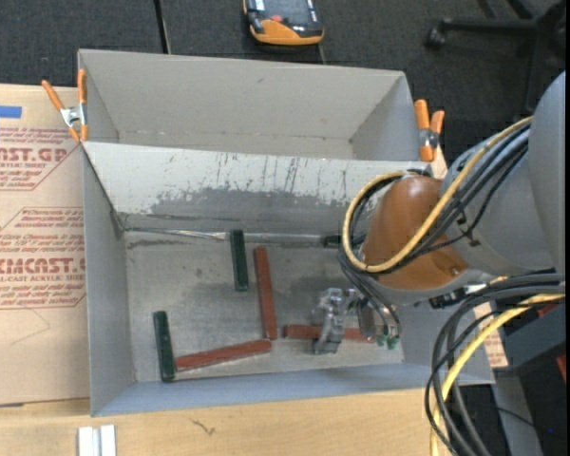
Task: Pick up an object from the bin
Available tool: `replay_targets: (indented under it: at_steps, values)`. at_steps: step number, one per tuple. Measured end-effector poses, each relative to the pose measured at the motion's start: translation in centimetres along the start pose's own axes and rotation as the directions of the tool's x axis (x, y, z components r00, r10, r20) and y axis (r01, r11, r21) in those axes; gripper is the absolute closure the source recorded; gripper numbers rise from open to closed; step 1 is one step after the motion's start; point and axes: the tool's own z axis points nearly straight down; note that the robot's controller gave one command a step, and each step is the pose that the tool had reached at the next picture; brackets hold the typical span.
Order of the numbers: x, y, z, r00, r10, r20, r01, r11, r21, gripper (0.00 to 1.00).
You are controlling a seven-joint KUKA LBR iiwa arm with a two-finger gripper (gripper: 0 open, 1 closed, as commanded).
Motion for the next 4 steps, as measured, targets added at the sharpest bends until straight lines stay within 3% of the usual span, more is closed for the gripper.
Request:
replay_targets:
  at_steps: [1,3,4]
  values:
    - [0.3,0.0,-2.0,1.0,0.0,-0.009,0.0,1.0,0.0,1.0]
    - [0.0,0.0,-5.8,1.0,0.0,0.006,0.0,1.0,0.0,1.0]
    - [0.0,0.0,-6.4,1.0,0.0,0.004,0.0,1.0,0.0,1.0]
